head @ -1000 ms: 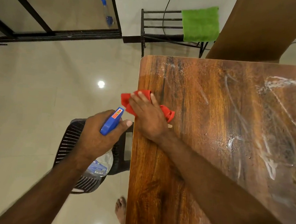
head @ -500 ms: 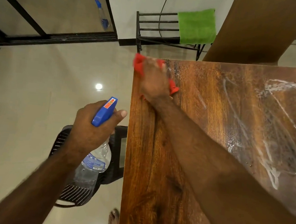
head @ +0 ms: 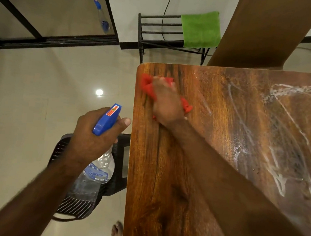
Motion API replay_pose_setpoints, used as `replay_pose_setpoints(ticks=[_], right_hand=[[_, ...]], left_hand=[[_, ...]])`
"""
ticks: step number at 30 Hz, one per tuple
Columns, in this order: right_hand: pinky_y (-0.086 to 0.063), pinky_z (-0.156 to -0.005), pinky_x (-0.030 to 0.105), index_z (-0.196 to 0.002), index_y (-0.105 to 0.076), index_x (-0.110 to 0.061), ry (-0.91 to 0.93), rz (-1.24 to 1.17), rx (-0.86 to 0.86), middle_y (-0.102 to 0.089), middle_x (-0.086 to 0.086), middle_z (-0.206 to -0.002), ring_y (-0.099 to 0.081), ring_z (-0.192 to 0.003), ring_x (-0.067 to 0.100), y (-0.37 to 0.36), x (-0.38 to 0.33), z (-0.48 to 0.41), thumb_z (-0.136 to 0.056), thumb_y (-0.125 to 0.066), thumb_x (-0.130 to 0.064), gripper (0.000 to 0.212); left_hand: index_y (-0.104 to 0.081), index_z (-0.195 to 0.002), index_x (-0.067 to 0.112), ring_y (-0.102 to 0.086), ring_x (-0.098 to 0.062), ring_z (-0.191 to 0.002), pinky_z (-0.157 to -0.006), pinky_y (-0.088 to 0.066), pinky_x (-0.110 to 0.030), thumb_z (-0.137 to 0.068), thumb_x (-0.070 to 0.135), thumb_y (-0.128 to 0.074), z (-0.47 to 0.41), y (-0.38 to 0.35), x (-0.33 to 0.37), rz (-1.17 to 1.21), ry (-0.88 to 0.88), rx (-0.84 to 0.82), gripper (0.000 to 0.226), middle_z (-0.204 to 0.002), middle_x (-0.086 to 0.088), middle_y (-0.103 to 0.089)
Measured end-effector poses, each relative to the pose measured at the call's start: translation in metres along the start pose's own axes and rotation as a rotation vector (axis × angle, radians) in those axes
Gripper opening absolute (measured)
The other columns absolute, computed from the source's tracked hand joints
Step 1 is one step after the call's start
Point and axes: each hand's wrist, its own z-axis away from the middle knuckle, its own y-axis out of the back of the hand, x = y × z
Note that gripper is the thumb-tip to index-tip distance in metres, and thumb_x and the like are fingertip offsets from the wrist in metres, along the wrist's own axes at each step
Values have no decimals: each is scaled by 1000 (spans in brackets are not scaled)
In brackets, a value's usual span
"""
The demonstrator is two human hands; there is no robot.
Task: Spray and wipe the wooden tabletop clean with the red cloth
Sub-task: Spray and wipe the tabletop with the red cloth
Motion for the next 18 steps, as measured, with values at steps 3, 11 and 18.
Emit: replay_pose_setpoints(ticks=[3, 11, 18], right_hand=[[-15, -130, 55, -158, -37, -10, -244, 7, 154, -46, 11, -161, -35, -154, 27, 20, 54, -20, -97, -50, -15, 63], [-21, -127, 53, -135, -59, -11, -286, 97, 93, -66, 8, -133, -56, -130, 26, 22, 47, -95, -101, -51, -34, 42], [-25, -127, 49, -148, -51, -18, -17, 78, -30, -63, 6, -142, -54, -135, 26, -12, -20, -121, -101, -55, -43, 54]], left_hand=[[-61, -79, 8, -62, -12, -53, -53, -47, -9, -92, 29, -69, 0, 2, -1, 40, 7, -7, 26, -66, -16, -64], [-61, -79, 15, -63, -24, -62, -64, -49, -24, -92, 34, -68, 2, 9, -19, 5, 40, 27, 23, -67, -7, -64], [-60, -77, 20, -61, -14, -58, -58, -47, -12, -90, 38, -68, 4, 17, -21, 8, 46, 61, 24, -65, -4, -64]])
